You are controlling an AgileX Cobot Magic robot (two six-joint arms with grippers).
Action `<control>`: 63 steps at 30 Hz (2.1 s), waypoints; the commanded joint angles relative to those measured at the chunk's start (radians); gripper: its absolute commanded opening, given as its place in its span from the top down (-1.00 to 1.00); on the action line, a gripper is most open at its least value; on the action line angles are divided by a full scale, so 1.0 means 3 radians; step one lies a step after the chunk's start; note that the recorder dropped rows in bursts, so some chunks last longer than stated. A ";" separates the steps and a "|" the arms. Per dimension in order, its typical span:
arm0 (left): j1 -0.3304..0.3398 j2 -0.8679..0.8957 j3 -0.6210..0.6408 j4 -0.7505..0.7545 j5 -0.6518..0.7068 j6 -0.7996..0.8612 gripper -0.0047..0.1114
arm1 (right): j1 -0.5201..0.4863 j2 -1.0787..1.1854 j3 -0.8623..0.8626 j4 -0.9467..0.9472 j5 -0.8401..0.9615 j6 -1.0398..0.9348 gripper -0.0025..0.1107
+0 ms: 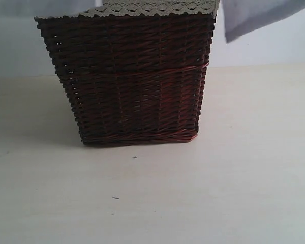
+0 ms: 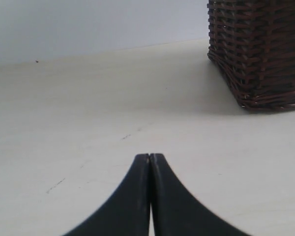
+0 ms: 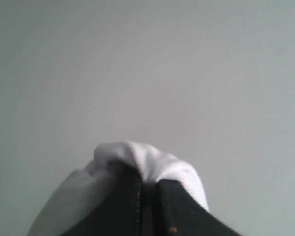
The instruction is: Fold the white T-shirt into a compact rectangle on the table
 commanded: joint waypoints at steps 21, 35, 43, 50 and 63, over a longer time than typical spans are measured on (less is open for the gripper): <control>-0.0011 -0.0018 -0.0008 -0.0023 -0.0034 0.0005 0.92 | -0.0016 0.0095 -0.1083 -0.1264 0.0711 0.1716 0.96; -0.0011 -0.0018 -0.0008 -0.0023 -0.0034 0.0005 0.92 | 0.0392 0.0476 -0.0549 -0.1583 0.2774 0.2467 0.96; -0.0011 -0.0018 -0.0008 -0.0023 -0.0034 0.0005 0.92 | 0.0990 0.0751 0.0072 -0.1122 0.2542 0.1324 0.96; -0.0011 -0.0018 -0.0008 -0.0023 -0.0034 0.0005 0.92 | 0.0997 0.0811 0.0072 -0.1150 0.2569 0.1439 0.96; -0.0011 -0.0018 -0.0008 -0.0023 -0.0034 0.0005 0.92 | 0.0926 0.0860 0.0551 -0.3887 0.2774 0.1984 0.96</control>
